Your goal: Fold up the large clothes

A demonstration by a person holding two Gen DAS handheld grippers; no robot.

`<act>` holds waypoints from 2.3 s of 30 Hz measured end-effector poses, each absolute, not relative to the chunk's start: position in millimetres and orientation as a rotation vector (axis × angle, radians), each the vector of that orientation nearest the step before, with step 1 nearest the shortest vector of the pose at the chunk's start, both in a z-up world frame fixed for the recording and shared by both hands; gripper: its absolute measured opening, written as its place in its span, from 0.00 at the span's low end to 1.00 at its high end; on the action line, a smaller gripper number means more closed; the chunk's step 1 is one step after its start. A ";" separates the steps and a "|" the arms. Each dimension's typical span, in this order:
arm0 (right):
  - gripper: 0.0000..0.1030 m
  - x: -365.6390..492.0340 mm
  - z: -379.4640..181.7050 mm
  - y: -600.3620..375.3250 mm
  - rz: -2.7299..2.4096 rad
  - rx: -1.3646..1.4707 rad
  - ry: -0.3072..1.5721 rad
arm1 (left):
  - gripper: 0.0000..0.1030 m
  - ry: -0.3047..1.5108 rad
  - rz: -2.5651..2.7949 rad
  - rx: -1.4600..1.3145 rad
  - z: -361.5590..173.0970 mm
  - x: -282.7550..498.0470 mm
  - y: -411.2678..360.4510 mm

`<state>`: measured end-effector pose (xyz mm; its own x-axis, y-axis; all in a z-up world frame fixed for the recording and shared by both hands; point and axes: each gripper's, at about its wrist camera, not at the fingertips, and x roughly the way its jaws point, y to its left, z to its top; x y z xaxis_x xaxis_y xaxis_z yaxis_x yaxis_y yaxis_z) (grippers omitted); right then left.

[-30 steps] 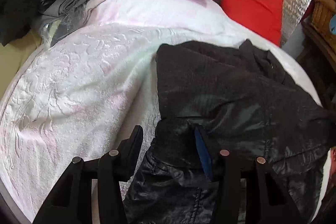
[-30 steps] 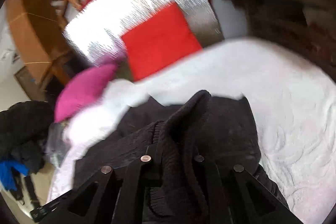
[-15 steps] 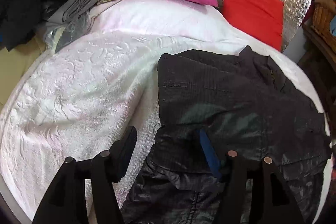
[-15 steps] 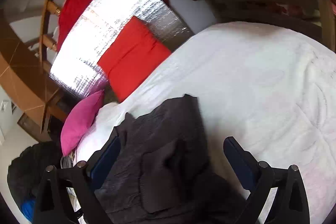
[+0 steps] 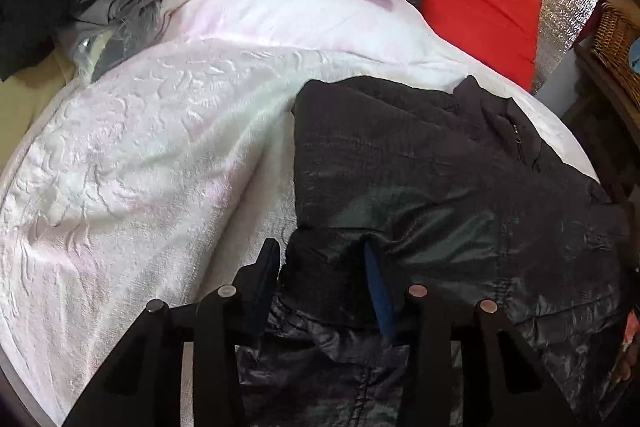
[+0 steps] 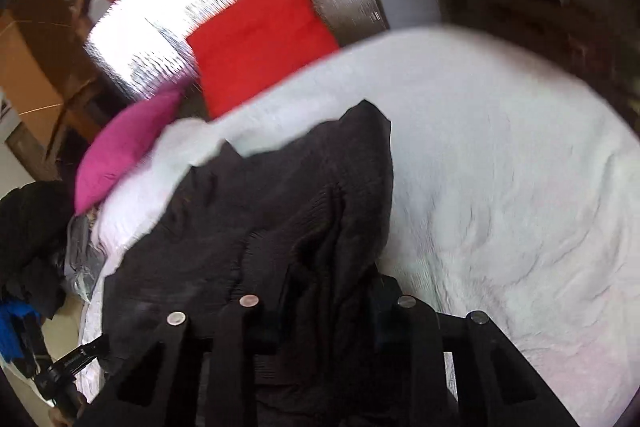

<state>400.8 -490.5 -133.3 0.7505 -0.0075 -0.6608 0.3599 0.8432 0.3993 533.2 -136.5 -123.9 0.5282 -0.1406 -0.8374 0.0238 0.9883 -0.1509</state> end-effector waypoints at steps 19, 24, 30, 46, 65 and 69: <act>0.69 368.5 -92.0 -477.0 -0.152 0.533 0.580 | 0.67 0.831 -0.230 -0.093 -76.9 508.3 -156.1; 0.39 402.5 -116.5 -432.0 -0.053 0.435 0.717 | 0.67 0.956 -0.227 0.020 -108.1 516.6 -182.3; 0.37 428.9 -166.0 -423.5 -0.075 0.417 0.891 | 0.67 1.029 -0.174 0.121 -131.0 525.0 -186.1; 0.40 462.0 -168.9 -411.7 -0.019 0.524 0.834 | 0.74 1.041 -0.124 0.119 -130.6 534.0 -184.0; 0.54 382.5 -139.0 -423.0 0.037 0.586 0.902 | 0.74 0.967 -0.225 0.074 -95.5 507.8 -196.0; 0.80 356.9 -123.0 -482.5 -0.142 0.703 0.727 | 0.75 0.916 -0.145 0.010 -83.4 514.3 -162.5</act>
